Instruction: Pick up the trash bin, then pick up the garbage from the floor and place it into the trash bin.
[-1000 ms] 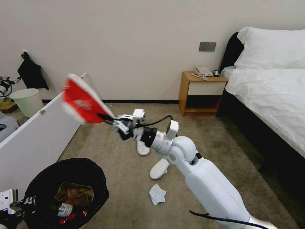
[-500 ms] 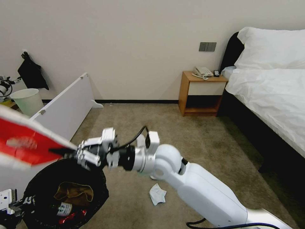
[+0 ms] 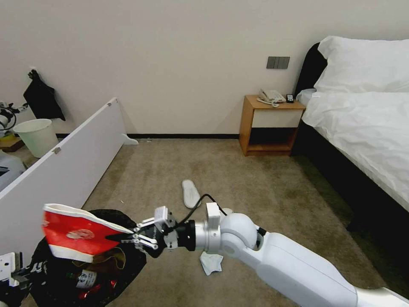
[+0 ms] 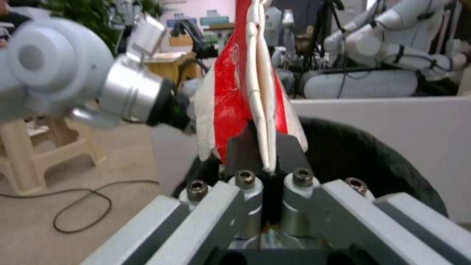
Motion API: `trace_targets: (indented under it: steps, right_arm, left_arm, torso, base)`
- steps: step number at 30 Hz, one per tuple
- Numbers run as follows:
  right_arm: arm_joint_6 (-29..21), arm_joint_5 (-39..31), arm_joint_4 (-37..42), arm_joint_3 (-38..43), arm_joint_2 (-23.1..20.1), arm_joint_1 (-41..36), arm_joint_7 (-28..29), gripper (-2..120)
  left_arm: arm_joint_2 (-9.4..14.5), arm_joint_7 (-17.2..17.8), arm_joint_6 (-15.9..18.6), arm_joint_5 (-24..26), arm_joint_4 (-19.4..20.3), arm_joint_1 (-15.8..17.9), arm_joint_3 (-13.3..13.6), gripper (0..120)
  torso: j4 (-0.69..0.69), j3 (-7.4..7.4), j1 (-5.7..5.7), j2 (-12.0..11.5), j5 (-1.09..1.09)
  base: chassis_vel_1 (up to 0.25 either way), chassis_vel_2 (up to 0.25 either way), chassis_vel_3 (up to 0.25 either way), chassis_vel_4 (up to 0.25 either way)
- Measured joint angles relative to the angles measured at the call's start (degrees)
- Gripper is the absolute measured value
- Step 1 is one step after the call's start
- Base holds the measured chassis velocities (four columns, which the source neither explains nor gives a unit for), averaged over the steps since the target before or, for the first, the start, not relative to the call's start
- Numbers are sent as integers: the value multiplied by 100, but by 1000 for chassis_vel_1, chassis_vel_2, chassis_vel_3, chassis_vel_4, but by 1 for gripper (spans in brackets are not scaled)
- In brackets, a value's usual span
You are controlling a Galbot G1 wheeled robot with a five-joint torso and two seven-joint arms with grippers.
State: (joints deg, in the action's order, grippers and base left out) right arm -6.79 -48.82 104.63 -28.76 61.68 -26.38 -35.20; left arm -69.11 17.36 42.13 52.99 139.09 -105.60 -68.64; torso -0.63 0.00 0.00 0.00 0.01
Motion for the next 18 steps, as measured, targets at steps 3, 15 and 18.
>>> trace_targets:
  steps: [3, 15, 18]
  right_arm:
    - [0, 50, -61, 0, -1, 0, 0, 0]
    - [7, 232, -292, -151, 213, 25, 37, 0]
    - [9, 286, -343, -192, 328, 44, 82, 1]
  left_arm:
    - [2, 0, 0, 2, 4, -9, -2, 3]
    - [11, -1, 0, 31, 40, -37, 40, 3]
    - [11, -1, 0, 34, 67, -73, 91, 3]
  torso:
    - [0, 0, 0, 0, 0]
    - [0, 0, 0, 0, -1]
    - [1, 0, 0, 0, -1]
  base:
    - [0, 0, 0, 0]
    - [0, 0, 0, 0]
    - [0, 0, 0, 0]
